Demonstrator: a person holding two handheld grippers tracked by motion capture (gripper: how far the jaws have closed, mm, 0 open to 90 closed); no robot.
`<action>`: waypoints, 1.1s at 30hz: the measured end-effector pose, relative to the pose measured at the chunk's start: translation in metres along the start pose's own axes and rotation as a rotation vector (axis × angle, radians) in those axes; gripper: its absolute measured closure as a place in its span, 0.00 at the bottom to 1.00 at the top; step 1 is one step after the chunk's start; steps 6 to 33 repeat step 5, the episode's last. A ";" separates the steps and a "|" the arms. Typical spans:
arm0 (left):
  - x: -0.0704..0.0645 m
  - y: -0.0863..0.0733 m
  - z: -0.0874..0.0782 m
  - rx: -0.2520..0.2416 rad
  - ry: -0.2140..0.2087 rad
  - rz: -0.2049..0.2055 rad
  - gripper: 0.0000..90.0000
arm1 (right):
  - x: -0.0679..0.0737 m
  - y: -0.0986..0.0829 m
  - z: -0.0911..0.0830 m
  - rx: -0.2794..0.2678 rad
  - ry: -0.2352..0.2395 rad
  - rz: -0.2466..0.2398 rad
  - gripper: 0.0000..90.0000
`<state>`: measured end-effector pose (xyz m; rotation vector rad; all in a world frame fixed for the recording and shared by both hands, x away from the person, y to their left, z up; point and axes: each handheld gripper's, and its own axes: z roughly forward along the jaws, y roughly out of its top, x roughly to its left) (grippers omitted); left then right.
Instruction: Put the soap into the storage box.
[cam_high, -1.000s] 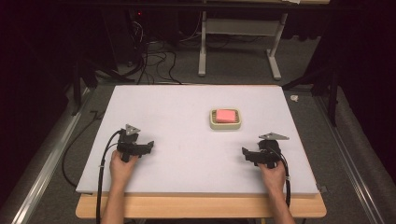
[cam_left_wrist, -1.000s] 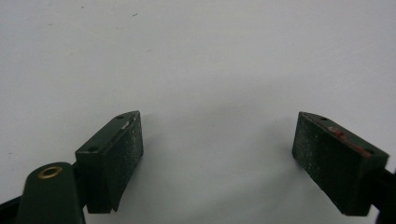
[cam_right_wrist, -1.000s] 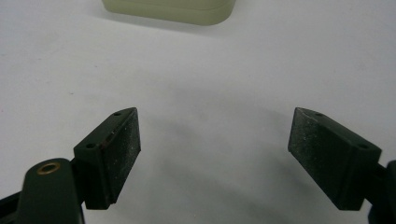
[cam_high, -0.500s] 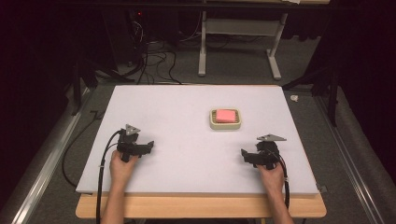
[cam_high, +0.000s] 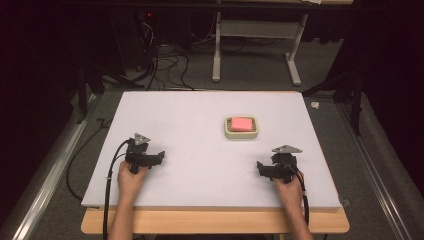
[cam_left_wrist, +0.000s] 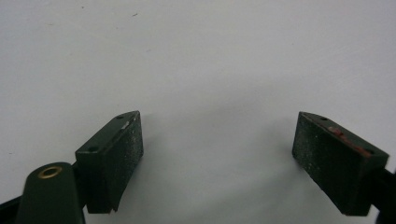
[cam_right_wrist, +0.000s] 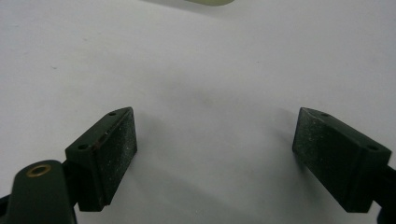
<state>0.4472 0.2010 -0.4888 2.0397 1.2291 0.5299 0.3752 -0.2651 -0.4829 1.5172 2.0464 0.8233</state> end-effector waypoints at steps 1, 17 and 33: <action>0.000 0.000 0.000 0.000 0.000 0.000 0.19 | 0.000 0.000 0.000 -0.001 0.000 0.000 0.16; 0.000 0.000 0.000 0.000 0.000 0.000 0.19 | 0.000 0.000 0.000 -0.003 -0.001 0.000 0.16; 0.000 0.000 0.000 0.000 0.000 0.000 0.19 | 0.000 0.000 0.000 -0.003 -0.001 0.000 0.16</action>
